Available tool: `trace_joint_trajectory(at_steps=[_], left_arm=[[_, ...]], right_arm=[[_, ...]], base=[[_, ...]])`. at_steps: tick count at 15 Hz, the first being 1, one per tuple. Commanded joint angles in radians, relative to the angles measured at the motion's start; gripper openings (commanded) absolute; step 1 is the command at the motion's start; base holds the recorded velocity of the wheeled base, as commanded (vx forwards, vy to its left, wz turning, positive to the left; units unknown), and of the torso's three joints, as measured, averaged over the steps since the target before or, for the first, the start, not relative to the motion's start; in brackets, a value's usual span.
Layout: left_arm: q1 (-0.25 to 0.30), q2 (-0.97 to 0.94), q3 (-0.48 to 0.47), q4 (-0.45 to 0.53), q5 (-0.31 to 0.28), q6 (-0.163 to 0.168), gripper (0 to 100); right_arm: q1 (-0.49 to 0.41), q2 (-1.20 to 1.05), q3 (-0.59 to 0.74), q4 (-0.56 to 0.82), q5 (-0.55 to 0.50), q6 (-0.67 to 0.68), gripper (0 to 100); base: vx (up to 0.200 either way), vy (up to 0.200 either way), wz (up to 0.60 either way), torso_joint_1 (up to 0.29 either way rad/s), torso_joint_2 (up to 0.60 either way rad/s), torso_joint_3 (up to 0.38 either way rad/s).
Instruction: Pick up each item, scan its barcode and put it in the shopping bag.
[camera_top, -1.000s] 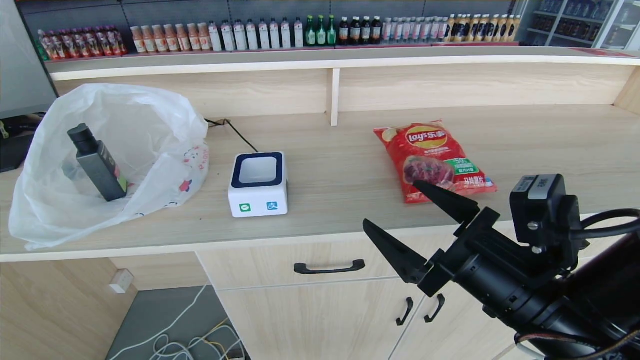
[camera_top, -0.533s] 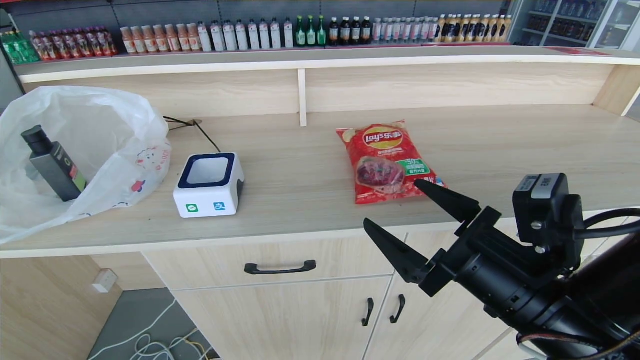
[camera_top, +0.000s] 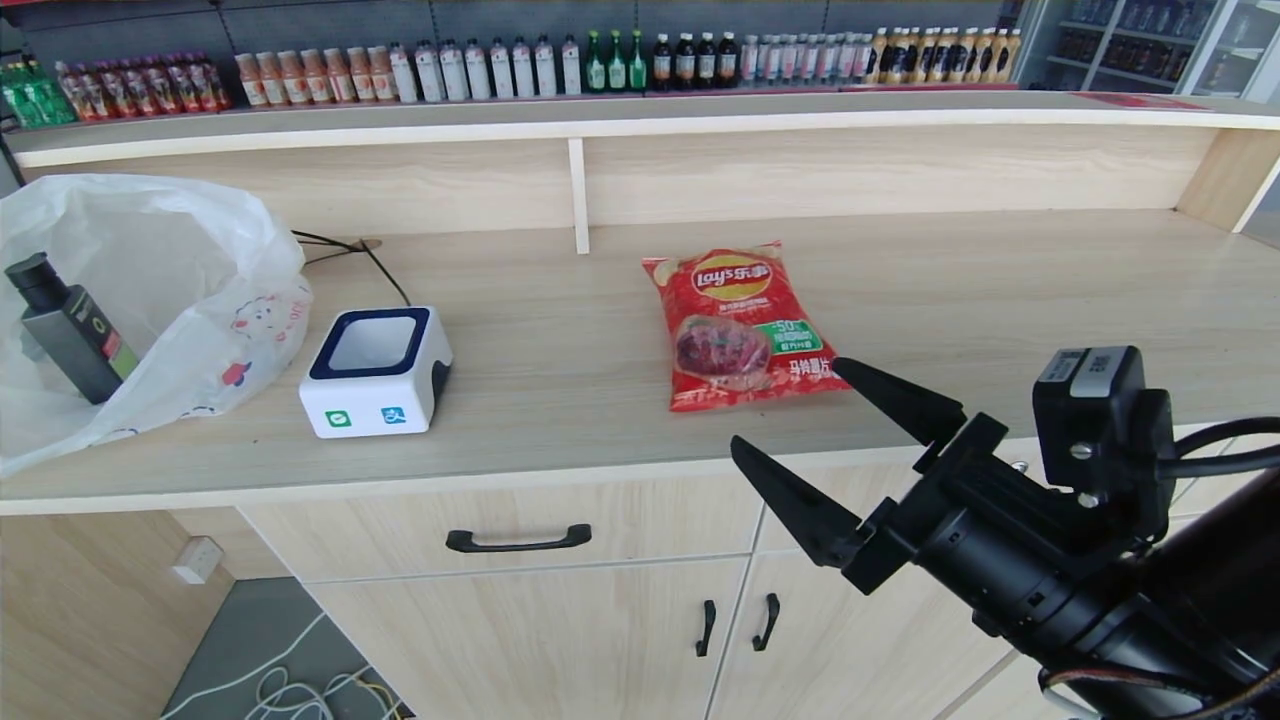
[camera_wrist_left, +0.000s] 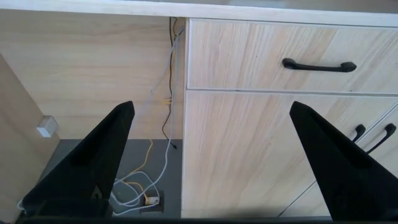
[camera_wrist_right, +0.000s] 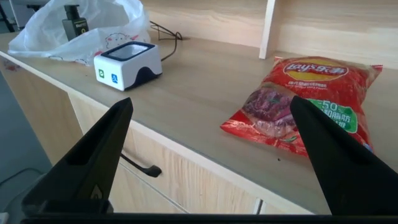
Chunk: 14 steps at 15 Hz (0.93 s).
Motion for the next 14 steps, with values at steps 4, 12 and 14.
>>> trace_joint_trajectory(at_steps=[4, 12, 14], left_arm=[[0.000, 0.000, 0.000, 0.000, -0.001, 0.000, 100], [0.000, 0.000, 0.000, 0.000, -0.001, 0.000, 100], [0.000, 0.000, 0.000, 0.000, -0.001, 0.000, 100]], right_arm=[[0.000, -0.018, -0.003, -0.002, 0.001, -0.002, 100], [0.001, -0.058, -0.071, -0.002, -0.001, 0.001, 100], [0.003, -0.064, -0.147, -0.002, 0.006, -0.001, 100]], base=[[0.000, 0.000, 0.00, 0.000, 0.00, 0.000], [0.000, 0.000, 0.00, 0.000, 0.00, 0.000], [0.000, 0.000, 0.00, 0.000, 0.00, 0.000]])
